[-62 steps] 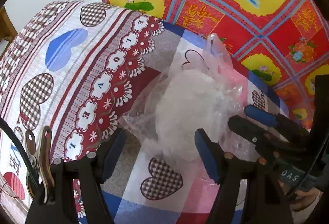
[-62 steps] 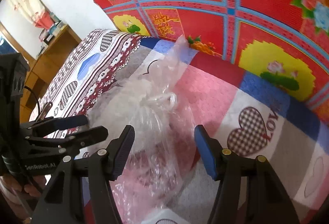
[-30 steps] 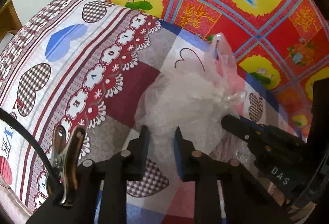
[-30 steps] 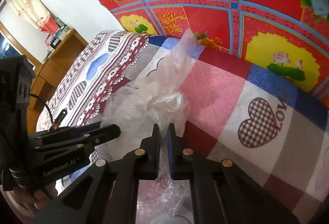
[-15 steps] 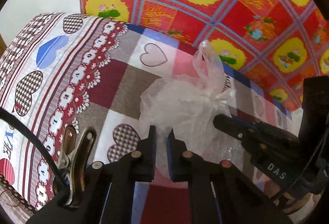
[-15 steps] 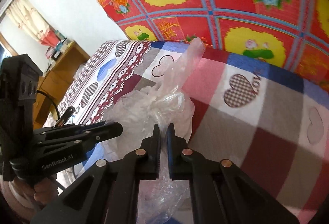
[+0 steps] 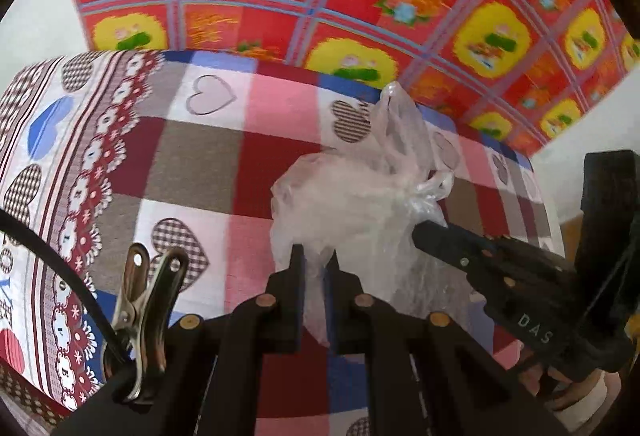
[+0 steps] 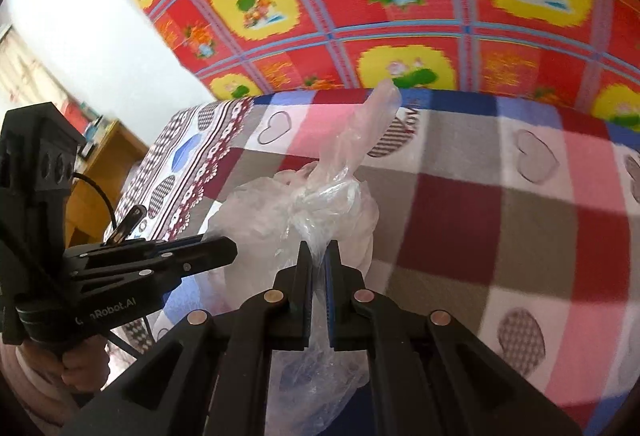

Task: Collect trash
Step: 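Lift the plastic bag with both grippers and carry it over the red bucket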

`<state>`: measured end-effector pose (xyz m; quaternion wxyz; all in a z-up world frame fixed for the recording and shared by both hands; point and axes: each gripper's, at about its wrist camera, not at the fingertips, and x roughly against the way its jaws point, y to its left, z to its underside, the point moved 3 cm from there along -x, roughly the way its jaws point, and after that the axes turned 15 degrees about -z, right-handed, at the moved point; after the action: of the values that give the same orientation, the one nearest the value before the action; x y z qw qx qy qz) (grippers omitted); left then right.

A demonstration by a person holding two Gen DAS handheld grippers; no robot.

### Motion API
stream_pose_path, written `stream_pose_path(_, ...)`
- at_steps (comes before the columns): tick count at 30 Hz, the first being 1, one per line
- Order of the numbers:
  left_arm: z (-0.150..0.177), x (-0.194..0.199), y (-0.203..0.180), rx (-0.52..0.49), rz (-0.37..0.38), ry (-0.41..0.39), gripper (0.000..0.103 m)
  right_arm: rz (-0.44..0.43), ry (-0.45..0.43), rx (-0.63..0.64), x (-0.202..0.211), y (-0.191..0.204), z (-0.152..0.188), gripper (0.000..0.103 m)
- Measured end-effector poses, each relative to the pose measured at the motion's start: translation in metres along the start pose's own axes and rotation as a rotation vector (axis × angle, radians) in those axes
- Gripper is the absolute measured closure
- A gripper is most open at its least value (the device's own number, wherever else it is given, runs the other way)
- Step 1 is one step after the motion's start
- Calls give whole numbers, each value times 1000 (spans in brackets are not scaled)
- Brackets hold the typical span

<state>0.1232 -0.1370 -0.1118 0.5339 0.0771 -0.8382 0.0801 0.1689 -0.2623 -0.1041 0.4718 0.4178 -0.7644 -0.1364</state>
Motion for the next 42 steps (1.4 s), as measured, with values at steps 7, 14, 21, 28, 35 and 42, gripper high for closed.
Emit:
stream_pose_path(7,4,13,-31,-120,54,-17,95,62,-93,-63,35,-2,23,97)
stream_pose_path(14,12,23,-68,-251,125,-14,95,142,-175,-151,74,-8,52,97)
stream_pose_path(21,25,31,-104,-378,194,-17,95,230,-248,-231,111,-15,81,97)
stream_pose_path(28,38,32,-138,-457,284,-1,96,329,-254,-295,139,-21,98,97)
stream_pose_path(35,50,34,-158,-511,325,14,96,375,-275,-333,157,-25,109,97)
stream_pose_path(42,61,39,-179,-578,336,11,96,384,-338,-379,177,-28,129,97)
